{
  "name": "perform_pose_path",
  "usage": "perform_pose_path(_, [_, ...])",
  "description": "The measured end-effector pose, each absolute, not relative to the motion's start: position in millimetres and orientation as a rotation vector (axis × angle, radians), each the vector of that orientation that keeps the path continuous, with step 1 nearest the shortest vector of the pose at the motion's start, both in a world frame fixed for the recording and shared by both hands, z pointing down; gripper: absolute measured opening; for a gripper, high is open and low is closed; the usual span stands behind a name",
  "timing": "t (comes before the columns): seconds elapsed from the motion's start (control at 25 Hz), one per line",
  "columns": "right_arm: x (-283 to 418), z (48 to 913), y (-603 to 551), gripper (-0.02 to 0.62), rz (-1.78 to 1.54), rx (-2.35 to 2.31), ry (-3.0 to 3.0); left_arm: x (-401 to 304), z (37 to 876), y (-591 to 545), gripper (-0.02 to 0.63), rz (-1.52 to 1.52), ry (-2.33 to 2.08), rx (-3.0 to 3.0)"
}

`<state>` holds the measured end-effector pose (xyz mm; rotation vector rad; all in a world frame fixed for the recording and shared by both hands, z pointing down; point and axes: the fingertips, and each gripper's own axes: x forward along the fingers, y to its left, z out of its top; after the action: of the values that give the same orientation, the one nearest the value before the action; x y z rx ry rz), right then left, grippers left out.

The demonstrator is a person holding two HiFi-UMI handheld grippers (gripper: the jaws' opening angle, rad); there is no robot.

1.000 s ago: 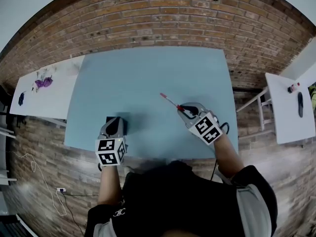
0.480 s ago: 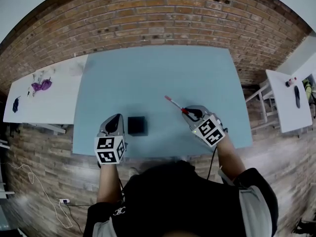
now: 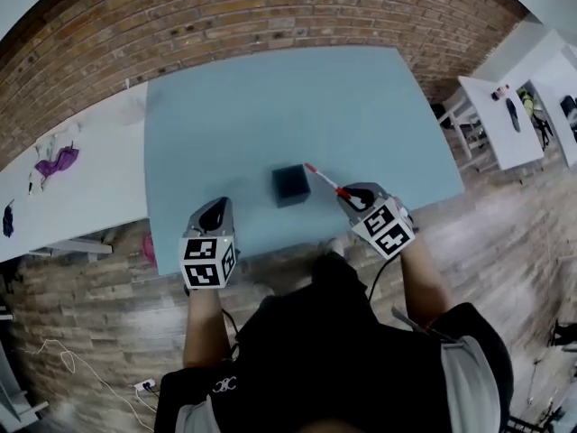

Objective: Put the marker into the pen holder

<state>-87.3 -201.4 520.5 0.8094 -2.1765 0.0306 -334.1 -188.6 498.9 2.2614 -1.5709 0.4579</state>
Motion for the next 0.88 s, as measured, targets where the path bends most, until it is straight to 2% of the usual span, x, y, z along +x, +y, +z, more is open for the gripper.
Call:
perform_pose_path(0.2, [-84, 521, -186, 0.062, -0.060, 0.732, -1.942, -340, 504, -174, 0.005, 0.427, -1.502, 2.288])
perform_pose_path(0.52, [-65, 518, -221, 0.063, -0.389, 0.429, -1.526, -306, 511, -149, 0.005, 0.415, -1.451, 2.303])
perform_pose_path(0.88, [-107, 541, -255, 0.063, -0.692, 0.095, -1.159, -313, 517, -125, 0.005, 0.372, -1.531, 2.206])
